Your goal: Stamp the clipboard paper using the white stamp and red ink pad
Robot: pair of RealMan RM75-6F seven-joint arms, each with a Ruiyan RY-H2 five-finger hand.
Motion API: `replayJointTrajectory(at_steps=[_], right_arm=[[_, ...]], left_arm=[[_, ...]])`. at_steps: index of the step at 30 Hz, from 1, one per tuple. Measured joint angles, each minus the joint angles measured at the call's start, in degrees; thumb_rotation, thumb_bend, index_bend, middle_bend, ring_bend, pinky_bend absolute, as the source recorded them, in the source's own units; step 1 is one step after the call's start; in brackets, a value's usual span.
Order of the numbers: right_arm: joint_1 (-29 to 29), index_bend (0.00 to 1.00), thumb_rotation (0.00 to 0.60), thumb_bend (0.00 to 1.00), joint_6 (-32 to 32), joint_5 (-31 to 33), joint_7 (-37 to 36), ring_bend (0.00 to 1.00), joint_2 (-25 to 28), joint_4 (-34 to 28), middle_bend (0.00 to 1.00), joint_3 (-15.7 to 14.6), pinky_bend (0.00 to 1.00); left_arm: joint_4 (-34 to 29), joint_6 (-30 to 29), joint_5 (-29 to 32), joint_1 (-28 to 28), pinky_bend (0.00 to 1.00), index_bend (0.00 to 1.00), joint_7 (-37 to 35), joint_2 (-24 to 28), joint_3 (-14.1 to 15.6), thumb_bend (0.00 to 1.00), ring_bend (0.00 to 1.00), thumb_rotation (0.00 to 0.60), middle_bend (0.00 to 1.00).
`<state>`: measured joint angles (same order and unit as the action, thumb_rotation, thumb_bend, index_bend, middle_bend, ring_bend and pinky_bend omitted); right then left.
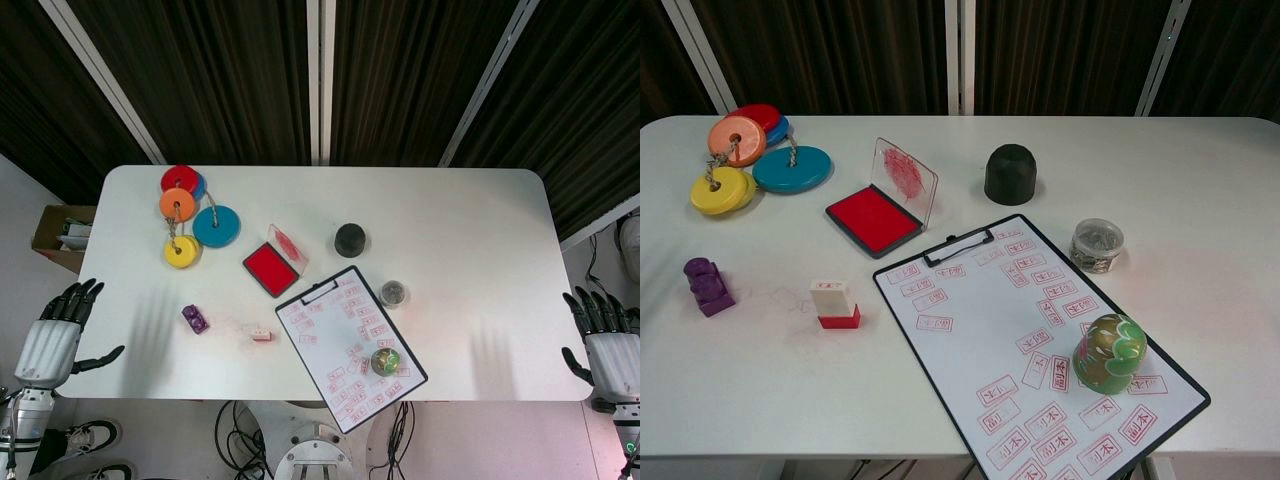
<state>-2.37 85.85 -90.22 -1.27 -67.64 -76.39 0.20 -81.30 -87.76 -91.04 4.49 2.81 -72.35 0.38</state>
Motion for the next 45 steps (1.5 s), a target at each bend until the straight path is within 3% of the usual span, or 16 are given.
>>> replayJointTrajectory(at_steps=[8, 12, 15, 17, 18, 21, 23, 26, 37, 45], right_arm=[[0.00, 0.00, 0.600, 0.22, -0.59, 0.38, -0.04, 0.00, -0.25, 0.31, 0.00, -0.11, 0.00], [-0.03, 0.00, 0.600, 0.22, -0.52, 0.31, -0.22, 0.00, -0.33, 0.27, 0.00, -0.11, 0.00], [-0.01, 0.00, 0.600, 0.22, -0.27, 0.16, -0.14, 0.00, -0.23, 0.16, 0.00, -0.10, 0.00], [0.09, 0.00, 0.600, 0.23, -0.04, 0.28, -0.10, 0.00, -0.17, 0.00, 0.00, 0.01, 0.00], [0.16, 0.00, 0.600, 0.23, 0.01, 0.40, -0.07, 0.00, -0.16, -0.06, 0.00, 0.04, 0.00], [0.34, 0.00, 0.600, 0.23, -0.25, 0.79, 0.26, 0.00, -0.02, -0.25, 0.00, -0.04, 0.00], [0.45, 0.00, 0.600, 0.23, -0.38, 1.02, 0.53, 0.00, 0.07, -0.27, 0.00, -0.08, 0.00], [0.59, 0.00, 0.600, 0.23, -0.32, 1.17, 0.43, 0.00, 0.09, -0.34, 0.00, -0.06, 0.00], [0.98, 0.00, 0.600, 0.23, -0.19, 0.84, 1.04, 0.00, 0.08, -0.63, 0.00, -0.52, 0.00], [1.35, 0.00, 0.600, 0.23, 0.49, 1.24, 0.84, 0.00, 0.68, -0.86, 0.00, -0.13, 0.00]], left_arm=[[0.04, -0.04, -0.37, -0.02, 0.21, 0.06, -0.27, 0.04, 0.24, 0.12, 0.08, 0.387, 0.06], [-0.28, -0.74, -1.41, -0.07, 0.22, 0.06, -1.52, 0.33, 0.50, 0.12, 0.08, 0.441, 0.06], [-0.51, -2.14, -3.12, -0.06, 0.33, 0.08, -3.18, 0.54, 0.69, 0.12, 0.14, 0.512, 0.10], [-0.52, -3.53, -4.81, 0.01, 0.45, 0.12, -3.67, 0.37, 0.74, 0.12, 0.26, 0.592, 0.17], [-0.51, -4.03, -5.54, 0.06, 0.50, 0.14, -3.50, 0.20, 0.74, 0.12, 0.31, 0.600, 0.20], [-0.53, -4.61, -6.88, 0.50, 0.76, 0.25, -1.43, -0.64, 0.68, 0.13, 0.59, 0.600, 0.36], [-0.74, -4.26, -8.17, 1.33, 0.86, 0.29, 0.23, -1.51, 0.67, 0.13, 0.71, 0.600, 0.41], [-2.17, -2.26, -9.43, 2.83, 0.94, 0.31, 1.41, -2.39, 0.92, 0.13, 0.82, 0.600, 0.47], [-9.96, 8.95, -12.97, 9.28, 0.99, 0.31, 7.95, -8.29, 2.32, 0.14, 0.92, 0.600, 0.47], [-10.64, 17.24, -10.13, 14.71, 0.99, 0.30, 15.35, -15.49, -0.90, 0.14, 0.94, 0.600, 0.44]])
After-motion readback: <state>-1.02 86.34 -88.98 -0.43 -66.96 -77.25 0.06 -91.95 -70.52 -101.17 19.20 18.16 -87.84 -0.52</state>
